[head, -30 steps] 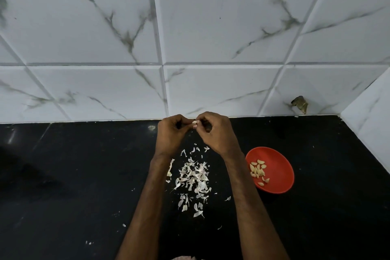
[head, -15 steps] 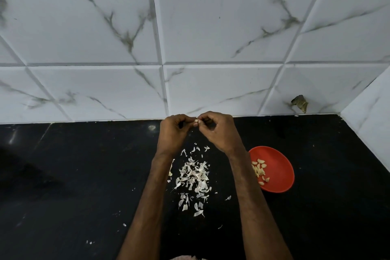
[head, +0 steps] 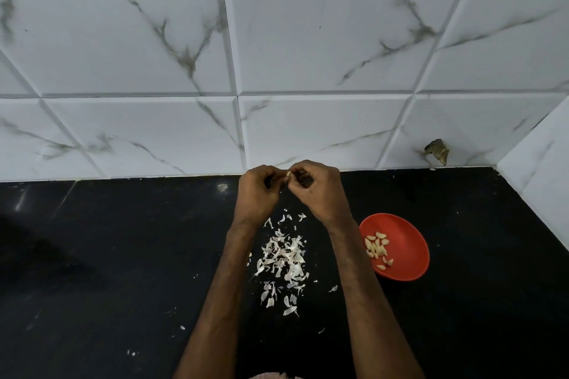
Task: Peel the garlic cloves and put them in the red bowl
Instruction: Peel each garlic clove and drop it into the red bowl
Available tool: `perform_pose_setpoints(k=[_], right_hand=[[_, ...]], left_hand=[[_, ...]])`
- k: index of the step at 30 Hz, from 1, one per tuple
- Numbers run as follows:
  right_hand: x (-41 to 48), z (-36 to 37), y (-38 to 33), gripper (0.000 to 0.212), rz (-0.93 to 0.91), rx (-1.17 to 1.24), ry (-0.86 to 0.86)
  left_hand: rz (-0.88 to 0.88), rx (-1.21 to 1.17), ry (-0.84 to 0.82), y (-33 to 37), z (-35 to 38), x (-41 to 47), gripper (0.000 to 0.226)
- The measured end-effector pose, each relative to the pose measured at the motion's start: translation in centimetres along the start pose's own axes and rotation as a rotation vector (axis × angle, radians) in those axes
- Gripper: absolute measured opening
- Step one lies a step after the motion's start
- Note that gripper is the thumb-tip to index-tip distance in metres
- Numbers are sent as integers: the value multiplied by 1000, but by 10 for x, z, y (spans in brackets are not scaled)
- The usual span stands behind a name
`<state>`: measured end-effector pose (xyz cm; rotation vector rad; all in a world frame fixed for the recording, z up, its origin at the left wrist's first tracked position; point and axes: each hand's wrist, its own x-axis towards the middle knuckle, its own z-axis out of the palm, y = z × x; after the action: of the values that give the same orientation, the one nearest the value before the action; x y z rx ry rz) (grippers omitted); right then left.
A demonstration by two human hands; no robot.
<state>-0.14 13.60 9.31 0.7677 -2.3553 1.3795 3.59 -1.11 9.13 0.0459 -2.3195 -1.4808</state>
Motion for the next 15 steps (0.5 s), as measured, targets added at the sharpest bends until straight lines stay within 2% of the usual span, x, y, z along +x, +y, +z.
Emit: perform_pose_setpoints(k=[15], right_hand=[[-4,10,0,10,114,134,135]], left_hand=[[-106,-326,-17,-8,6,0,8]])
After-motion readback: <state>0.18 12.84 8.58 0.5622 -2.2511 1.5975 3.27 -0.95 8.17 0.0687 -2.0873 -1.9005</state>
